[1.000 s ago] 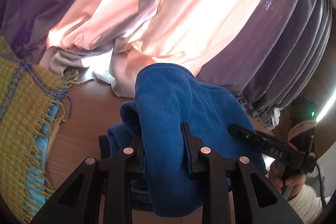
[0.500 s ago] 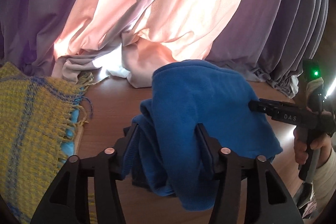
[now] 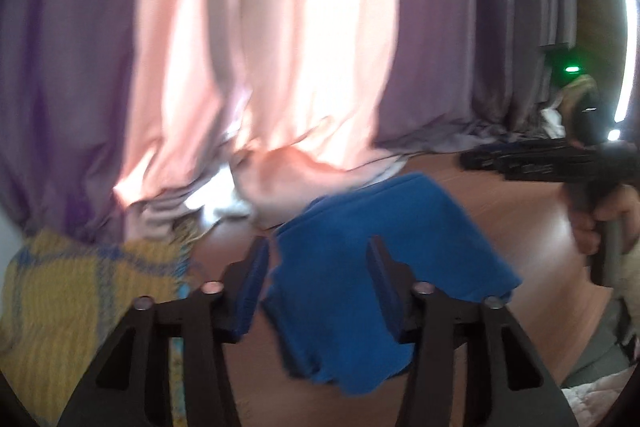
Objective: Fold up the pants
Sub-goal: 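Lift the blue pants bundle with both grippers and carry it onto the navy garment, then lower the blue pants onto the navy garment and open both grippers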
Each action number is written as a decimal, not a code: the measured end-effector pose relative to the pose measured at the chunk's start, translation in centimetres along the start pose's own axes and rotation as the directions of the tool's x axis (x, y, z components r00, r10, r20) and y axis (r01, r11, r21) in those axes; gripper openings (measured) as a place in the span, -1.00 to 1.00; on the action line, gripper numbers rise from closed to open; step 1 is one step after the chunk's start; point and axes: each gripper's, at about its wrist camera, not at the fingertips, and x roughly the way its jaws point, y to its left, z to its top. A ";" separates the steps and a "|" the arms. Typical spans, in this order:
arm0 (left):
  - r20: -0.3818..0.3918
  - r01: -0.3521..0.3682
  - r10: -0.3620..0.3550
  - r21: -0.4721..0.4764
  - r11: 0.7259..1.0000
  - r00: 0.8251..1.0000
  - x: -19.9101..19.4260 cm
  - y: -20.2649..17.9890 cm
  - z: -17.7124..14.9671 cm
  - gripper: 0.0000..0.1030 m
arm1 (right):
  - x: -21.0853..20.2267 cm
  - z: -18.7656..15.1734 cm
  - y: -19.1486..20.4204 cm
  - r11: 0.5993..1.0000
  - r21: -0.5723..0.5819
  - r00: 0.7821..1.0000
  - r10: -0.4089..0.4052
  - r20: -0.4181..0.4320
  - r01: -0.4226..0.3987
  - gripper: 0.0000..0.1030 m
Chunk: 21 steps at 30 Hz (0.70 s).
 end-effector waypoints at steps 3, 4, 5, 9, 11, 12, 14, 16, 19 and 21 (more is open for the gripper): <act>-0.037 0.081 -0.080 0.033 0.996 0.996 2.2 -0.7 1.0 -0.41 | 1.9 0.6 -0.6 0.996 0.026 0.995 0.083 -0.061 -0.082 -0.43; -0.053 0.097 -0.095 0.040 0.994 0.994 3.1 -0.8 1.2 -0.41 | 2.7 0.6 -0.8 0.992 0.046 0.989 0.120 -0.086 -0.116 -0.47; -0.069 0.102 -0.099 0.041 0.994 0.993 3.9 -0.8 1.2 -0.41 | 3.5 0.4 -0.9 0.987 0.063 0.982 0.154 -0.107 -0.148 -0.47; -0.118 0.066 -0.070 -0.040 0.997 0.990 7.1 1.3 0.8 -0.41 | 6.3 0.1 -1.2 0.982 0.104 0.973 0.172 -0.154 -0.157 -0.49; -0.125 0.068 -0.082 -0.113 0.991 0.989 8.1 3.0 0.0 -0.41 | 7.1 0.1 -1.4 0.984 0.112 0.975 0.153 -0.163 -0.136 -0.49; -0.135 0.067 -0.086 -0.135 0.989 0.987 8.5 3.5 -0.5 -0.41 | 7.5 0.1 -1.5 0.984 0.116 0.974 0.150 -0.168 -0.132 -0.49; -0.150 0.065 -0.088 -0.152 0.986 0.985 9.1 3.9 -1.4 -0.41 | 8.1 0.2 -1.4 0.986 0.114 0.974 0.141 -0.180 -0.121 -0.49; -0.156 0.058 -0.083 -0.155 0.986 0.984 9.8 4.3 -1.9 -0.41 | 8.4 0.3 -1.0 0.989 0.090 0.974 0.129 -0.188 -0.114 -0.49; -0.154 0.067 -0.094 -0.173 0.983 0.984 10.0 4.9 -2.4 -0.41 | 9.1 0.5 -0.5 0.993 0.064 0.972 0.115 -0.205 -0.104 -0.49; -0.162 0.060 -0.086 -0.157 0.986 0.983 10.3 4.8 -2.8 -0.41 | 9.6 0.6 -0.6 0.992 0.070 0.970 0.118 -0.211 -0.105 -0.49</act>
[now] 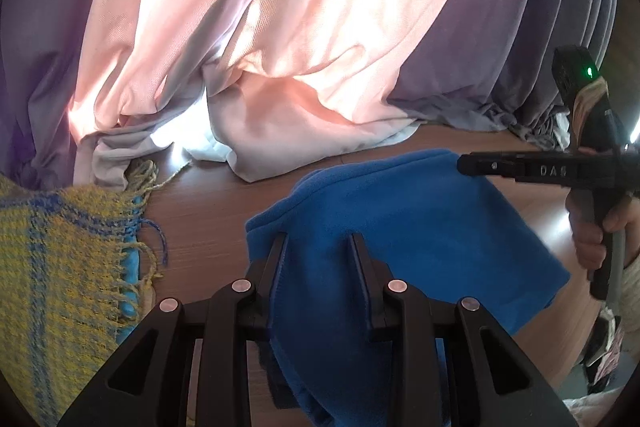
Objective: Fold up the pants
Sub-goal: 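Lower the blue pants onto the navy garment and open both grippers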
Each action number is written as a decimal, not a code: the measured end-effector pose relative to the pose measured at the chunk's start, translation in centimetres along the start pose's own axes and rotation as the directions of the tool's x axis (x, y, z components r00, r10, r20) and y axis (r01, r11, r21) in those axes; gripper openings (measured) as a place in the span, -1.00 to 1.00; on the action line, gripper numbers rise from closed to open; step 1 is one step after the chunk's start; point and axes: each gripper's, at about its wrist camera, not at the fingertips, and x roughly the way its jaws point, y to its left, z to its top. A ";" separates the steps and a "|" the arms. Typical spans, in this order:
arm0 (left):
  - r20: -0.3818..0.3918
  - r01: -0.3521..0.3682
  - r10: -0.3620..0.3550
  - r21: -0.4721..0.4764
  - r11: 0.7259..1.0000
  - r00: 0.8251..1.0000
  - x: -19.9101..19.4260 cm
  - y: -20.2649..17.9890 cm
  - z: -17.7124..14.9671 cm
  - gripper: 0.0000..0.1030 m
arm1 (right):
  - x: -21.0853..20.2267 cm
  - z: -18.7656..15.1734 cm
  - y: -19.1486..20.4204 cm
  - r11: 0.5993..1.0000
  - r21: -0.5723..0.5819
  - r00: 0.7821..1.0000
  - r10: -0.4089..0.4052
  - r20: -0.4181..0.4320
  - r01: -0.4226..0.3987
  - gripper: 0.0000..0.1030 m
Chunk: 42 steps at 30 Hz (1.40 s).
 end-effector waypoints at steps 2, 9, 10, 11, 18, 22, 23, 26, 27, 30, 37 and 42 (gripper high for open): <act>-0.003 0.001 -0.001 0.009 1.000 1.000 0.2 0.1 0.0 -0.41 | 0.5 0.1 0.0 1.000 -0.004 1.000 -0.001 -0.012 0.001 -0.49; -0.004 -0.011 0.011 -0.024 1.000 1.000 -1.6 0.2 0.5 -0.27 | 0.6 0.3 0.2 0.999 -0.016 0.999 -0.031 -0.027 0.031 -0.48; 0.007 -0.039 0.039 -0.017 0.999 0.999 -2.2 0.0 0.5 -0.11 | 0.3 0.2 0.2 0.999 -0.018 0.999 -0.037 -0.026 0.037 -0.48; 0.026 -0.078 0.078 -0.011 0.997 0.997 -2.9 -0.1 0.6 0.04 | -0.1 0.1 0.2 0.998 -0.025 0.998 -0.051 -0.020 0.051 -0.47; 0.134 -0.215 0.209 0.033 0.976 0.969 -7.7 -1.7 -0.3 0.07 | -4.4 -1.0 1.4 0.980 -0.080 0.982 -0.176 0.074 0.182 -0.42; 0.175 -0.220 0.208 0.048 0.974 0.962 -10.3 -4.0 -1.6 0.22 | -7.4 -2.7 2.0 0.987 -0.075 0.984 -0.132 0.121 0.142 -0.26; 0.185 -0.222 0.210 0.043 0.974 0.960 -10.9 -4.6 -2.0 0.26 | -8.2 -3.3 2.0 0.988 -0.069 0.983 -0.126 0.135 0.136 -0.25; 0.233 -0.227 0.207 0.063 0.972 0.950 -12.5 -6.4 -3.0 0.45 | -10.7 -4.9 1.9 0.991 -0.051 0.978 -0.114 0.173 0.124 0.03; 0.256 -0.235 0.210 0.069 0.970 0.944 -13.2 -7.2 -3.6 0.48 | -11.5 -5.5 1.9 0.991 -0.046 0.975 -0.117 0.191 0.128 0.13; 0.303 -0.256 0.216 0.100 0.961 0.928 -14.7 -9.5 -4.7 0.56 | -14.0 -7.6 1.9 0.988 -0.048 0.961 -0.128 0.246 0.144 0.29; 0.322 -0.399 0.331 0.171 0.901 0.887 -14.2 -12.3 -8.0 0.61 | -17.3 -11.1 1.8 0.987 -0.054 0.947 -0.130 0.295 0.152 0.43; 0.268 -0.413 0.364 0.159 0.897 0.892 -12.4 -10.9 -9.8 0.61 | -16.7 -13.1 1.1 0.985 -0.038 0.954 -0.154 0.258 0.169 0.43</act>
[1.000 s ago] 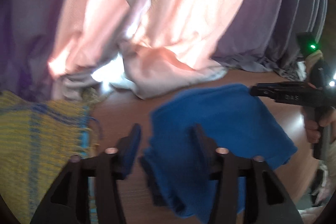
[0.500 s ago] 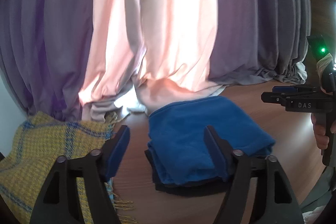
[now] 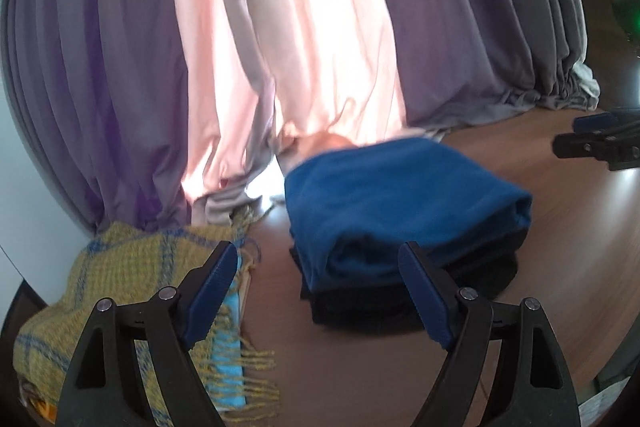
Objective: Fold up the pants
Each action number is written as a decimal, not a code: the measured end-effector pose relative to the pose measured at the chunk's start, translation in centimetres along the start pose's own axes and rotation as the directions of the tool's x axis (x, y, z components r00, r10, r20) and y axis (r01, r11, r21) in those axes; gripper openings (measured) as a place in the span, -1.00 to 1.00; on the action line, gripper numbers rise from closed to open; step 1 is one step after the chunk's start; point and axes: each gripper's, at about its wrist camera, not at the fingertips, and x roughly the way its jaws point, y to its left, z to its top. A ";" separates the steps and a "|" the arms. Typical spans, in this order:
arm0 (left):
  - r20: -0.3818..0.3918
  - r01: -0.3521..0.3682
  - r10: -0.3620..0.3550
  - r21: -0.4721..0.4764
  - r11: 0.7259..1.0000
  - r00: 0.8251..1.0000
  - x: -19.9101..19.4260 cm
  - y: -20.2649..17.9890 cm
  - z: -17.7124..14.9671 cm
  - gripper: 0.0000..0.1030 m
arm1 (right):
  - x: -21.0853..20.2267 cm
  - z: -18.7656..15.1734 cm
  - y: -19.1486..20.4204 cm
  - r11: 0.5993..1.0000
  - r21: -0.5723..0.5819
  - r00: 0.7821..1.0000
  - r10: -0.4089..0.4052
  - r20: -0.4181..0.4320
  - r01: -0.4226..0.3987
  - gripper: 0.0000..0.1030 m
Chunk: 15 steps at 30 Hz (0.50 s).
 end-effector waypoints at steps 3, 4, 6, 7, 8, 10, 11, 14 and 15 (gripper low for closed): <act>-0.028 0.010 -0.010 -0.002 1.000 1.000 1.2 0.1 -0.9 0.59 | 1.1 -1.3 0.4 1.000 -0.014 0.999 -0.005 -0.049 0.004 0.43; -0.033 0.013 -0.013 -0.005 1.000 0.999 1.7 0.3 -1.0 0.55 | 1.5 -1.7 0.6 1.000 -0.022 0.998 -0.005 -0.064 0.003 0.43; -0.042 0.015 -0.015 -0.011 1.000 0.999 2.6 0.4 -1.1 0.49 | 2.6 -2.3 1.0 0.999 -0.030 0.995 0.010 -0.099 -0.013 0.42; -0.045 0.015 -0.015 -0.015 1.000 0.999 3.0 0.6 -1.1 0.47 | 3.2 -2.5 1.1 0.999 -0.030 0.993 0.015 -0.116 -0.018 0.42; -0.050 0.021 -0.022 -0.017 1.000 0.999 3.6 0.7 -1.1 0.47 | 3.9 -2.7 1.1 1.000 -0.023 0.991 0.016 -0.135 -0.020 0.42; -0.064 0.018 -0.019 -0.014 1.000 0.998 4.7 0.8 -1.0 0.46 | 5.1 -3.0 1.0 1.000 -0.005 0.986 0.027 -0.162 -0.028 0.42; -0.067 0.020 -0.021 -0.014 1.000 0.998 5.1 0.9 -1.1 0.45 | 5.7 -3.1 0.9 1.000 0.007 0.984 0.029 -0.173 -0.028 0.42; -0.084 0.027 -0.028 -0.019 0.999 0.996 6.5 1.0 -1.1 0.43 | 6.9 -3.3 0.7 0.999 0.037 0.981 0.043 -0.190 -0.036 0.42; -0.086 0.028 -0.030 -0.023 0.999 0.996 6.9 1.0 -1.1 0.43 | 7.1 -3.4 0.7 0.998 0.040 0.981 0.048 -0.190 -0.042 0.42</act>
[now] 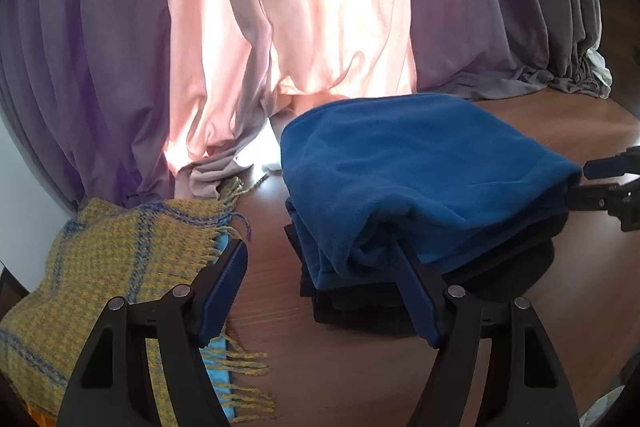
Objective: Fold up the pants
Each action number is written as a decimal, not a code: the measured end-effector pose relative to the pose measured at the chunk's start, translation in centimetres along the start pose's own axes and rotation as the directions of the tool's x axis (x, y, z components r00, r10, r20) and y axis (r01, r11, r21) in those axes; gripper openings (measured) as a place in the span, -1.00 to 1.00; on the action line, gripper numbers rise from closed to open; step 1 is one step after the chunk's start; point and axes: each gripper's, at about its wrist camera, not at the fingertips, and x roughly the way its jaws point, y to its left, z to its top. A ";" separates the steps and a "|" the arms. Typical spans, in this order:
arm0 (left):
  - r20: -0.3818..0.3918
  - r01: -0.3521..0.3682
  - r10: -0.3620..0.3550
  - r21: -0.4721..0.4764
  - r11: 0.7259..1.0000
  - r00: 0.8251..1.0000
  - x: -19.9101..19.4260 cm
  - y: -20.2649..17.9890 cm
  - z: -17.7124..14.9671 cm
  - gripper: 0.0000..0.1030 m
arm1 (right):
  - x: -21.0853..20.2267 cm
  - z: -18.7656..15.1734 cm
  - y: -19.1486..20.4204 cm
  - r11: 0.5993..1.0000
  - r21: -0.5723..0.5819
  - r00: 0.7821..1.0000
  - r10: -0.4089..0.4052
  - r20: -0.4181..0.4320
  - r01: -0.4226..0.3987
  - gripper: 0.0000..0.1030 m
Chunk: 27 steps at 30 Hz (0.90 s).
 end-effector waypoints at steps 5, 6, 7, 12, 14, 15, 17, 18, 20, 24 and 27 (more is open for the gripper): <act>-0.013 0.003 -0.004 -0.031 1.000 1.000 0.9 0.5 0.2 0.40 | 1.6 0.2 0.7 1.000 -0.018 0.999 0.009 -0.032 -0.010 0.42; -0.015 0.004 -0.005 -0.032 0.999 1.000 1.0 0.6 0.2 0.37 | 1.8 0.2 0.8 1.000 -0.024 1.000 0.006 -0.031 -0.007 0.42; -0.017 0.008 -0.009 -0.036 0.999 1.000 1.0 0.7 0.1 0.32 | 1.9 0.3 0.8 1.000 -0.028 1.000 -0.002 -0.027 0.002 0.41; -0.046 -0.003 0.001 -0.059 0.998 0.999 1.2 1.3 -0.5 0.25 | 1.8 0.3 -0.6 0.998 0.016 0.998 -0.063 -0.021 0.064 0.41; -0.057 -0.021 0.017 -0.069 0.997 0.998 1.3 1.4 -0.7 0.25 | 1.7 0.2 -1.1 0.997 0.032 0.997 -0.072 -0.021 0.073 0.41; -0.067 -0.024 0.018 -0.082 0.996 0.998 1.5 1.5 -0.8 0.25 | 1.7 0.1 -1.2 0.996 0.034 0.996 -0.081 -0.025 0.082 0.41; -0.093 -0.018 0.007 -0.120 0.993 0.996 2.1 2.2 -1.0 0.25 | 1.8 0.0 -1.2 0.995 0.035 0.995 -0.095 -0.037 0.096 0.41; -0.099 -0.016 0.003 -0.128 0.992 0.995 2.2 2.4 -1.1 0.25 | 2.0 -0.1 -1.4 0.994 0.039 0.994 -0.102 -0.040 0.104 0.41; -0.106 -0.016 0.002 -0.137 0.990 0.994 2.4 2.5 -1.3 0.26 | 2.2 0.0 -1.4 0.992 0.034 0.992 -0.119 -0.047 0.120 0.40; -0.109 -0.021 0.006 -0.134 0.991 0.994 2.4 2.3 -1.4 0.26 | 2.1 -0.2 -1.5 0.991 0.017 0.991 -0.130 -0.042 0.131 0.40; -0.113 -0.026 0.010 -0.142 0.990 0.994 2.3 2.2 -1.5 0.27 | 2.2 -0.2 -1.7 0.992 0.021 0.991 -0.126 -0.049 0.127 0.41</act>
